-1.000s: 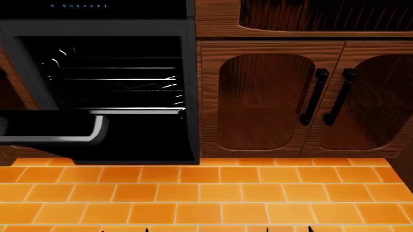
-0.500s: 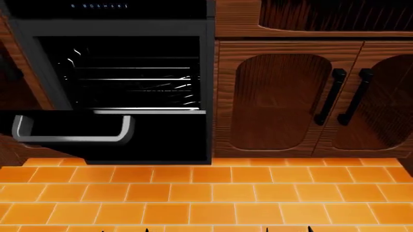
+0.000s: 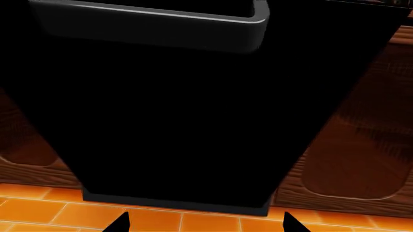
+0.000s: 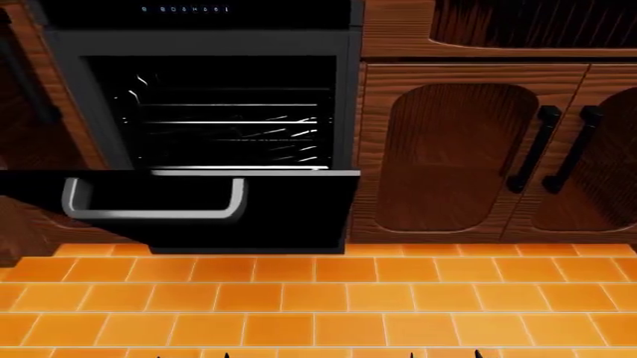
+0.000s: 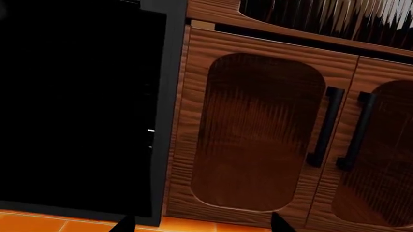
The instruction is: Close the dishwasher door
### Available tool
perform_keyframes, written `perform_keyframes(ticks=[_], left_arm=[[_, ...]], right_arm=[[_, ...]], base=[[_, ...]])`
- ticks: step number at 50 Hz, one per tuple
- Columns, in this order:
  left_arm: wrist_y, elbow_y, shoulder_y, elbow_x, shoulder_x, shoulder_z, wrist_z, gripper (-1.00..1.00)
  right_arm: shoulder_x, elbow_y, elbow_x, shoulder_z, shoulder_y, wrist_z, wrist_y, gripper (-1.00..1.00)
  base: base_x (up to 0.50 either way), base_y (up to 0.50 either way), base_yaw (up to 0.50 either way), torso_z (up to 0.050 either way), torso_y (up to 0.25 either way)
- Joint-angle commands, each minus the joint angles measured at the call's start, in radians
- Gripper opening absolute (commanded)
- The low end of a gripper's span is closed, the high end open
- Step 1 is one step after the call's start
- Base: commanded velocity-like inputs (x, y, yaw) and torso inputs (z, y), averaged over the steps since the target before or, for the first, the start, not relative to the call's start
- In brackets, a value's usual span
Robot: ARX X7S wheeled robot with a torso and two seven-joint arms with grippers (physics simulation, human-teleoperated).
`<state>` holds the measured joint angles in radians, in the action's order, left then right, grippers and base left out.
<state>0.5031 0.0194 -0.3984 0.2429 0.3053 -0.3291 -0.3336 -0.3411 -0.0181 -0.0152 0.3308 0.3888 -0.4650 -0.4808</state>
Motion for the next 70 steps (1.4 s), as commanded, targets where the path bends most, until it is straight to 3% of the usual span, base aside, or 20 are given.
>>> perform_keyframes(ticks=[1,70], left_arm=[[0.002,-0.002,0.001,0.001,0.002,-0.003,-0.003,1.00],[0.007,-0.008,0.008,0.006,0.015,-0.023,-0.019,1.00]], right_arm=[[-0.003,0.003,0.004,0.003,-0.007,-0.001,0.003,1.00],[-0.017,0.004,0.013,0.023,-0.013,-0.018,0.003,1.00]], base=[[0.00,0.19,0.00,0.000,0.000],[0.00,0.19,0.00,0.000,0.000]])
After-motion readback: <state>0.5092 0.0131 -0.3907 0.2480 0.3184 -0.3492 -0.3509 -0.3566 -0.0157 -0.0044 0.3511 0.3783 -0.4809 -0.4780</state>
